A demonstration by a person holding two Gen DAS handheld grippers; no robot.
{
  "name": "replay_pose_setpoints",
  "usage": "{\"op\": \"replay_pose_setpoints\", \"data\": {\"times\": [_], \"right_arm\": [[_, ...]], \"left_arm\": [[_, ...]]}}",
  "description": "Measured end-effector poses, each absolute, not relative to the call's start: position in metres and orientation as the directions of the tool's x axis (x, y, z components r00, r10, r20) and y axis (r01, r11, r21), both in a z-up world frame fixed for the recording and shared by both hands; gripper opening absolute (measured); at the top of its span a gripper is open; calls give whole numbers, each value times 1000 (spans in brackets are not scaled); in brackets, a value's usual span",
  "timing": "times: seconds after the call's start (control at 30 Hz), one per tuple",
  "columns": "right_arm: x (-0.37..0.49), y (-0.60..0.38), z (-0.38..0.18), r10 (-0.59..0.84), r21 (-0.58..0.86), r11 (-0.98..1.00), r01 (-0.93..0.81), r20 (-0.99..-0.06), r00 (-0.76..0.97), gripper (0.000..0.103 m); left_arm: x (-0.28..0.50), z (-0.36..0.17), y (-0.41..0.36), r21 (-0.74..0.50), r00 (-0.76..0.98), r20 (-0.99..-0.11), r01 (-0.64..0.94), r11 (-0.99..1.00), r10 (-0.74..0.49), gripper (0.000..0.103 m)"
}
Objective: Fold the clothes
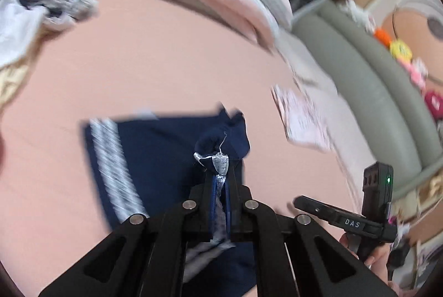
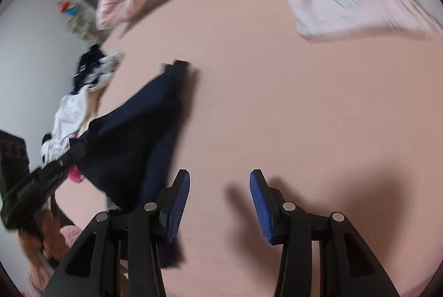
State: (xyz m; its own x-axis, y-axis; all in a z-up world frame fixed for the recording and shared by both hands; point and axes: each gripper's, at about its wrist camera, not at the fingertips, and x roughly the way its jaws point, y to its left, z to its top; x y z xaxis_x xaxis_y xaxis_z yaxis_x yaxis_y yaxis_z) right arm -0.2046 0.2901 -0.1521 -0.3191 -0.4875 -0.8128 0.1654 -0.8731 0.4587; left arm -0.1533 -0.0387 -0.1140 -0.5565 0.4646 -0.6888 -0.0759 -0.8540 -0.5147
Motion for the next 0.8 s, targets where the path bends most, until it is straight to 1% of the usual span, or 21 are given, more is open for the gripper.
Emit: {"op": "replay_pose_setpoints", "data": {"times": [0.07,0.13,0.2,0.3,0.4,0.43,0.5,0.53,0.57,0.6,0.63,0.67,0.7,0.73,0.77,0.8], "right_arm": [[-220,268,-138,-454,391,-888,242,-825,-336,45],[-240,247,-131,-422,330,-897,296,-837,-347,45],[-261,227,-129,-396,281,-901,330,-845,-359,45],[-295,201,-134,-372,236,-901,364,-853,-367,45],[-316,175,-136,-383,221,-887,405,-842,-379,45],[-319,164,-136,-388,208,-876,435,-840,-379,45],[-322,143,-137,-395,178,-847,500,-841,-370,49],[-321,133,-138,-398,163,-830,533,-843,-362,54],[-322,121,-142,-407,152,-804,575,-846,-345,56],[-322,108,-146,-415,142,-775,616,-849,-326,56],[-324,103,-153,-397,126,-774,621,-860,-321,56],[-325,97,-160,-378,109,-774,624,-870,-317,56],[-328,93,-168,-345,88,-784,615,-885,-312,56],[-330,93,-176,-330,86,-793,603,-893,-306,54],[-332,92,-183,-316,86,-802,591,-901,-299,40],[-331,95,-185,-315,86,-810,580,-898,-306,27]], "left_arm": [[-159,-112,-69,-509,-577,-688,-47,-859,440,4],[-167,-125,-94,-470,-557,-733,-3,-883,392,4],[-177,-144,-106,-462,-529,-763,45,-886,371,4],[-185,-168,-109,-507,-458,-773,32,-861,438,5],[-192,-191,-112,-551,-385,-775,24,-834,501,7],[-192,-192,-110,-543,-388,-777,13,-840,496,8],[-191,-193,-110,-553,-393,-768,6,-833,507,9],[-191,-193,-112,-568,-396,-758,11,-823,518,10],[-192,-193,-113,-584,-400,-748,17,-812,530,11],[-193,-193,-115,-602,-406,-736,27,-798,542,14],[-194,-195,-119,-608,-411,-734,41,-793,541,20],[-196,-196,-123,-613,-417,-731,55,-788,540,25],[-196,-197,-124,-614,-422,-730,60,-787,538,33],[-195,-198,-124,-622,-423,-725,64,-780,544,36],[-195,-199,-123,-628,-425,-720,65,-775,548,36],[-194,-198,-121,-607,-440,-727,53,-793,527,34]]}}
